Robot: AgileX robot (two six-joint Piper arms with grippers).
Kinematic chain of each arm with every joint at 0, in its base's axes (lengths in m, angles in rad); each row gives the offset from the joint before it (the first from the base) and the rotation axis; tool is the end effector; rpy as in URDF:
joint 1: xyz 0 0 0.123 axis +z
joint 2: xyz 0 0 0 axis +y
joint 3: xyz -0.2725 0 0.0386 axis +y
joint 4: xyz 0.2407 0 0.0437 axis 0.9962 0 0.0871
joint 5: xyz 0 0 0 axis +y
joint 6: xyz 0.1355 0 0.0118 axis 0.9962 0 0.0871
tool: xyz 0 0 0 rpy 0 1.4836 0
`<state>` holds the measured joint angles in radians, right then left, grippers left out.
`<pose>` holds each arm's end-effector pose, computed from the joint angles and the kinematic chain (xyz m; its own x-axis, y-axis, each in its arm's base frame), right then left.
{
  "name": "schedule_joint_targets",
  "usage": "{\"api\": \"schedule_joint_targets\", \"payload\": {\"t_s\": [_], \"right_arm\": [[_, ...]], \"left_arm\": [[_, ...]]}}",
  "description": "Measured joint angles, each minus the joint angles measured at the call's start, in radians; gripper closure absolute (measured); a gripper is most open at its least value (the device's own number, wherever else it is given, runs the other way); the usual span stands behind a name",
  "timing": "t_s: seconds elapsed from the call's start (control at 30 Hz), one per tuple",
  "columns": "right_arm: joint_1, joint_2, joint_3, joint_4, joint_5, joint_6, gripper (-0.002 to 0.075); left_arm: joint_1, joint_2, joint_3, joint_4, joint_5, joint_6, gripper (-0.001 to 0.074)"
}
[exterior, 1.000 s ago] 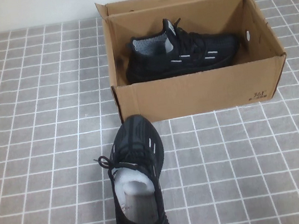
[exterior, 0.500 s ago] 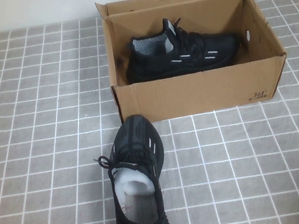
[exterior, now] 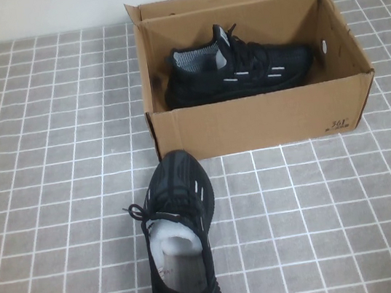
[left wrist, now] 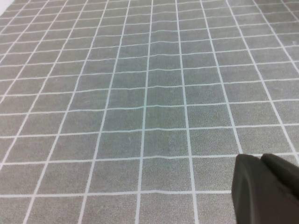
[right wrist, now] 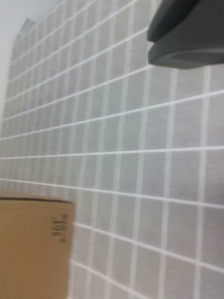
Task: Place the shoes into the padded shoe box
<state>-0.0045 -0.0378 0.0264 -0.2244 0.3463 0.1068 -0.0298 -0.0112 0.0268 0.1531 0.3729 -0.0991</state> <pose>0.0981 -0.0107 0.1655 -0.2442 -0.1031 -0.9642 0.0526 0.9915 -0.1193 0.0984 0.0046 0.1587 -0.2936 0.0523 -0.9545 -0.0106 0.9983 0.0580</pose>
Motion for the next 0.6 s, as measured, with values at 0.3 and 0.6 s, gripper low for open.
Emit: {"api": "schedule_joint_targets", "payload": {"t_s": [0.3, 0.6], "right_arm": [[-0.065, 0.002, 0.0, -0.013, -0.014, 0.072, 0.0733], [-0.065, 0.002, 0.0, -0.013, -0.014, 0.072, 0.0733]], "left_arm": [[0.0, 0.0, 0.0, 0.0, 0.0, 0.0, 0.0741], [0.0, 0.0, 0.0, 0.0, 0.0, 0.0, 0.0741]]}}
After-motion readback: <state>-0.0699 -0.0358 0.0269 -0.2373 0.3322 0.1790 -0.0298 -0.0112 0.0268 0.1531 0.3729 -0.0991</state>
